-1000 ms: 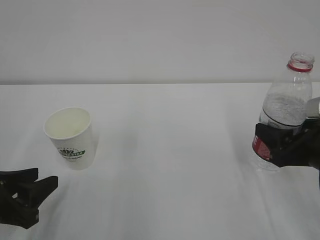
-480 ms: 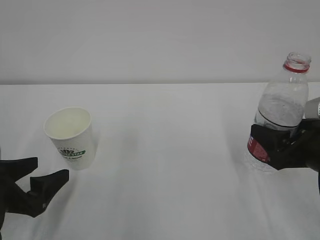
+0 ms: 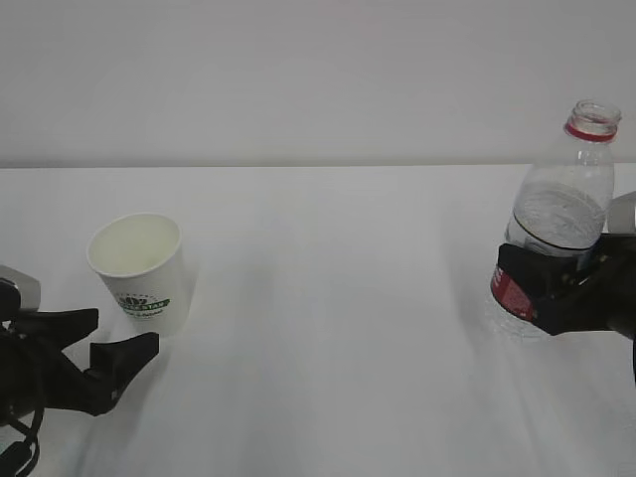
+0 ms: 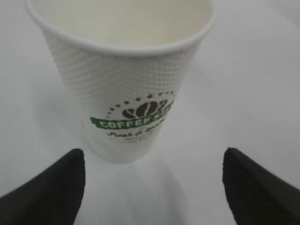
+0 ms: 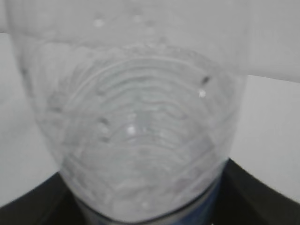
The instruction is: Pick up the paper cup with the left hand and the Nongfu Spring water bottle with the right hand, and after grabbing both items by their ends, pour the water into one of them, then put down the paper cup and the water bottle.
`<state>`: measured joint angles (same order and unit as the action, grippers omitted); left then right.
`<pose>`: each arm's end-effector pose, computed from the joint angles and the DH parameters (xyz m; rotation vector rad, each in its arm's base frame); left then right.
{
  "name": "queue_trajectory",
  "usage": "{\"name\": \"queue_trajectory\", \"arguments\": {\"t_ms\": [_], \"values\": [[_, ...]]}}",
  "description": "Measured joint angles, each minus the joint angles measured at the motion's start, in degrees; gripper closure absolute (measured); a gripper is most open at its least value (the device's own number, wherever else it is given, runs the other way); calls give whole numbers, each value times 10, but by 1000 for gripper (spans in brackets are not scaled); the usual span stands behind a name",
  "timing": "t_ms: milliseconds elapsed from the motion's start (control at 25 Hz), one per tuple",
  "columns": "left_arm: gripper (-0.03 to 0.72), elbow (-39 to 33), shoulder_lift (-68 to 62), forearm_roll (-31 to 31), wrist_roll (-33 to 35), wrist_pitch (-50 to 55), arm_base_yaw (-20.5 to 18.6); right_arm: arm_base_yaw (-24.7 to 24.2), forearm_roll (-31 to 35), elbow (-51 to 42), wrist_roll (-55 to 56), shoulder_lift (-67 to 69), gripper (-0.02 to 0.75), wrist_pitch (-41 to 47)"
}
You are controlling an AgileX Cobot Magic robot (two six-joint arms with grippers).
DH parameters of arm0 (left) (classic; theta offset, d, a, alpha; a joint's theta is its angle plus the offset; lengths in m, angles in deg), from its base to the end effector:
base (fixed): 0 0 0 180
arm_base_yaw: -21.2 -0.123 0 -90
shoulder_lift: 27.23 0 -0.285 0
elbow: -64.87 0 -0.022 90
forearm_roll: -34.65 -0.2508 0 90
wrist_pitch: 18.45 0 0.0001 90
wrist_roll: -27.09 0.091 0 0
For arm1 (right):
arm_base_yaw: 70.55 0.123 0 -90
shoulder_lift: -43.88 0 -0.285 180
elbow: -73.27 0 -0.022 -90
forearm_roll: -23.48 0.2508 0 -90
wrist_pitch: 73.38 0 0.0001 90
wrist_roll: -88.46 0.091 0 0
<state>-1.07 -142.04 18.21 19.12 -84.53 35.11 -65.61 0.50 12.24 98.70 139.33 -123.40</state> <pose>0.2055 -0.0751 0.0926 0.3910 1.9891 -0.4303 0.2263 0.0469 0.1574 -0.3686 1.8574 0.2874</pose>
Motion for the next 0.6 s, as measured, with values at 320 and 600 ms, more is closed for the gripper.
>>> {"name": "queue_trajectory", "arguments": {"t_ms": [320,600], "values": [[-4,34,-26,6,0,-1,0,0,-1,0,0,0,244,-1],[-4,58,-65,15,0,-1,0,0,-1,0,0,0,244,-1]]}}
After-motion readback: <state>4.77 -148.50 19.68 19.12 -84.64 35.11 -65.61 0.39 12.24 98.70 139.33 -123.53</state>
